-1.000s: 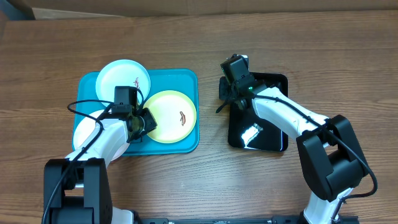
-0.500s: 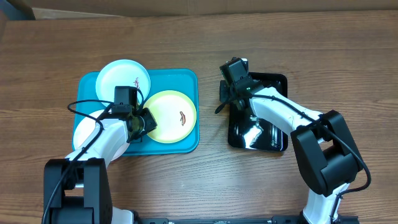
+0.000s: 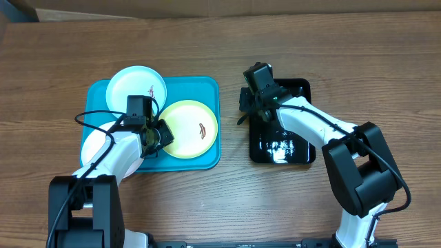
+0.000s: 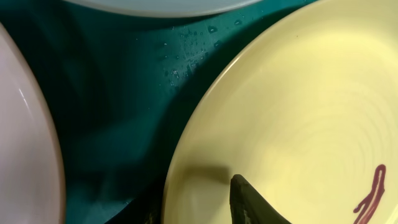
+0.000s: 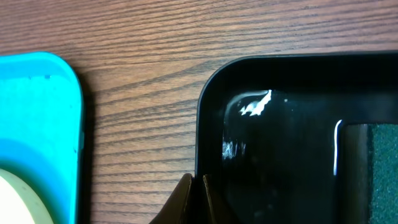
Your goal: Clean dirty plates on tray and stack at the side
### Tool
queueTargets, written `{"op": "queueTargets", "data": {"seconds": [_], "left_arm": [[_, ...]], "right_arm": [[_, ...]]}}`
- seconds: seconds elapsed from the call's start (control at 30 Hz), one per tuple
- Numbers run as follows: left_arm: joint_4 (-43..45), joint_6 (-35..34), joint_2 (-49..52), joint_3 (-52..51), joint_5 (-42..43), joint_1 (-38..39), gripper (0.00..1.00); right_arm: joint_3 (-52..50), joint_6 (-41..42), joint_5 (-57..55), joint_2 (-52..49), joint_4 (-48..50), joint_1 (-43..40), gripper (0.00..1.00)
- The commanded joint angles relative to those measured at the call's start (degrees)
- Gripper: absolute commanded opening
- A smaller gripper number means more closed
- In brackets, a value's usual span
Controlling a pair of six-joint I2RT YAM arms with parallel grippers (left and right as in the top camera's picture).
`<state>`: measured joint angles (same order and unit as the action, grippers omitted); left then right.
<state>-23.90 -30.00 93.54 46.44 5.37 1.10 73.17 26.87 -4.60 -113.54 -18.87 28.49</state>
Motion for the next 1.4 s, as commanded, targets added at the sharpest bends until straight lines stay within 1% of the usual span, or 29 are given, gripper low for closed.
{"op": "queueTargets", "data": {"seconds": [0.0, 0.1, 0.13, 0.17, 0.2, 0.27, 0.33, 0.4, 0.5, 0.57, 0.63, 0.77, 1.13, 1.23, 1.37], "left_arm": [[-0.02, 0.24, 1.31, -0.28, 0.66, 0.11, 0.34], [-0.02, 0.24, 1.31, -0.28, 0.66, 0.11, 0.34], [-0.04, 0.24, 1.31, -0.28, 0.66, 0.11, 0.34], [-0.04, 0.24, 1.31, -0.28, 0.66, 0.11, 0.34], [-0.04, 0.24, 1.31, -0.28, 0.66, 0.11, 0.34], [-0.04, 0.24, 1.31, -0.28, 0.66, 0.11, 0.34], [-0.02, 0.24, 1.31, -0.28, 0.66, 0.11, 0.34], [-0.02, 0.24, 1.31, -0.28, 0.66, 0.11, 0.34], [0.17, 0.24, 1.31, -0.28, 0.66, 0.11, 0.35], [0.31, 0.24, 1.31, -0.28, 0.66, 0.11, 0.37], [0.42, 0.24, 1.31, -0.28, 0.63, 0.11, 0.39], [0.59, 0.24, 1.31, -0.28, 0.63, 0.09, 0.42], [0.61, 0.24, 1.31, -0.28, 0.63, 0.11, 0.42], [0.61, 0.24, 1.31, -0.28, 0.63, 0.11, 0.42], [0.63, 0.24, 1.31, -0.28, 0.66, 0.11, 0.42]], "right_arm": [[-0.13, 3.72, 1.36, -0.39, 0.59, 0.07, 0.06], [-0.13, 4.72, 1.75, -0.37, 0.63, 0.07, 0.06], [-0.13, 4.68, 1.73, -0.37, 0.61, 0.07, 0.08], [-0.09, 4.59, 1.70, -0.37, 0.57, 0.07, 0.21], [0.11, 3.98, 1.68, -0.24, 0.11, 0.07, 0.37], [1.29, 2.54, 1.68, 0.33, -2.16, -0.39, 0.47], [3.39, 0.28, 1.68, 1.40, -5.46, -0.68, 0.51], [5.73, -1.60, 1.73, 2.49, -8.87, -0.70, 0.52], [9.55, -1.92, 2.23, 3.23, -13.25, -0.20, 0.52], [11.17, -3.41, 4.57, 3.23, -14.19, 0.48, 0.52], [11.26, -3.34, 6.56, 3.21, -13.51, 1.29, 0.52], [11.26, -3.39, 6.64, 1.86, -11.98, 2.84, 0.52], [11.23, -3.37, 6.29, -6.47, -3.63, 5.01, 0.52], [11.23, -3.39, 5.53, -8.11, -1.90, 5.60, 0.51], [11.23, -3.39, 5.55, -9.46, -0.50, 6.51, 0.45]]}}
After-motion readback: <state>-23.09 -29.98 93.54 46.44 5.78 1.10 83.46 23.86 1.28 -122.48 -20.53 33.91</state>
